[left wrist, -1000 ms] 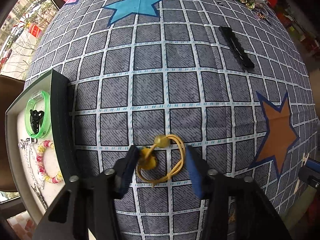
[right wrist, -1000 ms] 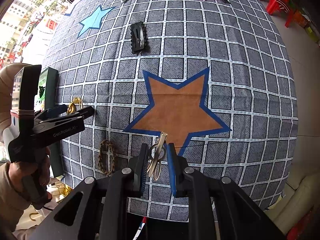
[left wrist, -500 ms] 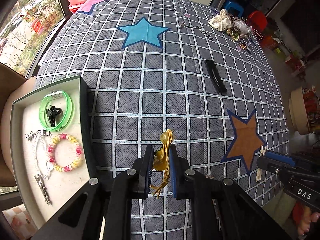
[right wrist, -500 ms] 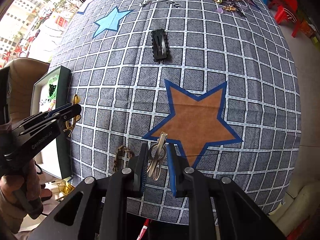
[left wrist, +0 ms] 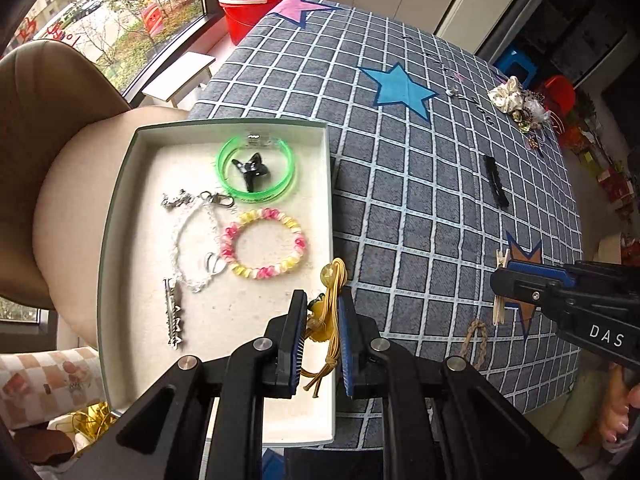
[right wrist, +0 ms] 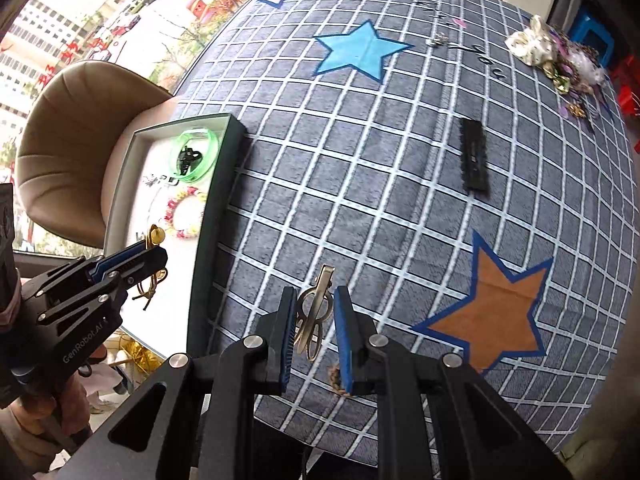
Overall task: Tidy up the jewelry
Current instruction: 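Carry yellow hair tie with left tool while right tool carries hairpin to box, then release hairpin with right tool while left tool drops yellow hair tie in box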
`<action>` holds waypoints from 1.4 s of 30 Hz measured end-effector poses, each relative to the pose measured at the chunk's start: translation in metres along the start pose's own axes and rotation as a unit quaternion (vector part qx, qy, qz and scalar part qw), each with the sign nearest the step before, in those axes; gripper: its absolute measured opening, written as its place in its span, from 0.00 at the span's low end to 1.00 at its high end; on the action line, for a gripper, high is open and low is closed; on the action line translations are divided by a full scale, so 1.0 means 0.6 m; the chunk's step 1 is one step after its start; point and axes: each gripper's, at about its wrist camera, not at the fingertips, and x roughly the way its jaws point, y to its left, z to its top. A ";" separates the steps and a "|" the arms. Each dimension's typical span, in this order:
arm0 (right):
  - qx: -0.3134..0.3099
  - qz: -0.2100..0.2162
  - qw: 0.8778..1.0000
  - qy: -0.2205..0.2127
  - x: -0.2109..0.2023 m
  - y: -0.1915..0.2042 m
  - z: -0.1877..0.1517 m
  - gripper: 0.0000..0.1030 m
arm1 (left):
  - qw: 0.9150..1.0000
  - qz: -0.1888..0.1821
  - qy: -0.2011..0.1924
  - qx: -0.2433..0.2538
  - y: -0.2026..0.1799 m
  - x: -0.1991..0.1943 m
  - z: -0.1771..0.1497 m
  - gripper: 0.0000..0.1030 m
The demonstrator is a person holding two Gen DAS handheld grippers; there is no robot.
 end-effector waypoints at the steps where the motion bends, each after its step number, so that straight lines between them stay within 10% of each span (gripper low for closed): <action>1: -0.011 0.004 1.000 0.002 0.006 0.017 0.006 0.19 | 1.000 0.004 0.001 -0.008 0.016 -0.002 -0.006 0.22; 17: -0.122 0.052 0.988 0.077 0.149 0.235 0.031 0.19 | 0.996 0.043 0.038 -0.075 0.172 0.030 -0.084 0.22; 42: -0.110 -0.005 0.989 0.099 0.244 0.215 0.094 0.19 | 0.994 0.062 0.048 -0.073 0.178 0.106 -0.036 0.22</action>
